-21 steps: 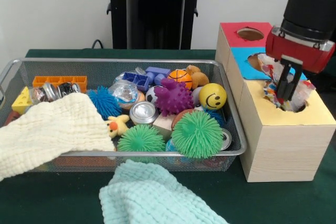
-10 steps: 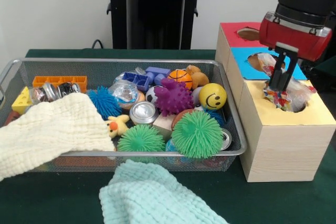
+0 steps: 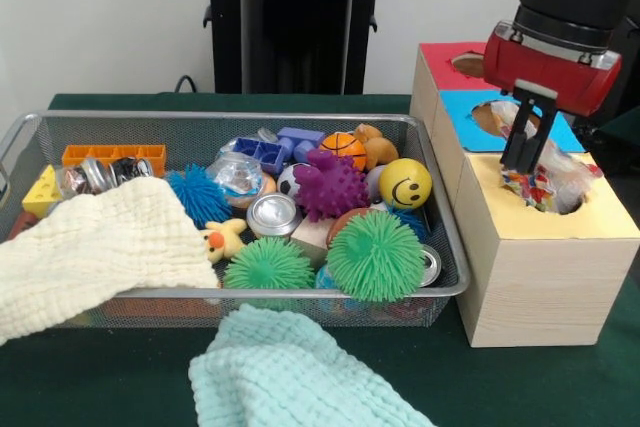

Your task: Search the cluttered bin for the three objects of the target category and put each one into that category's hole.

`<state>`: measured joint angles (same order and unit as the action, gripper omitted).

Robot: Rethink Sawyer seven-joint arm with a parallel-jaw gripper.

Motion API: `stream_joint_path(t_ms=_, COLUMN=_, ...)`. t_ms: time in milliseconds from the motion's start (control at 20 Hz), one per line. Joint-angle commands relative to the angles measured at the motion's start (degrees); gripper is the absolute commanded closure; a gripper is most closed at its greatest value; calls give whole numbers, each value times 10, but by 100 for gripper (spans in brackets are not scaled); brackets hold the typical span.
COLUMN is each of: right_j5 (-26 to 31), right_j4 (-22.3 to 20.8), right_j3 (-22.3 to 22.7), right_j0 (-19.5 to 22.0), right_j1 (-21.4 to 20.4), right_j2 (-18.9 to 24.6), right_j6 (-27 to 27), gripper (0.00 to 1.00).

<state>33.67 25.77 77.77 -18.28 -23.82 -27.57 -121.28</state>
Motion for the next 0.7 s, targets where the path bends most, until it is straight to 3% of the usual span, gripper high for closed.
stream_joint_path(t_ms=50, right_j5=39, right_j4=-13, right_j3=63, right_j0=27, right_j1=32, right_j2=118, right_j6=-33, gripper=100)
stream_joint_path(t_ms=450, right_j5=-23, right_j4=6, right_j3=87, right_j0=30, right_j1=48, right_j2=168, right_j6=-60, gripper=100)
stream_joint_path(t_ms=700, right_j5=1, right_j4=0, right_j3=75, right_j0=31, right_j1=42, right_j2=171, right_j6=-62, gripper=100)
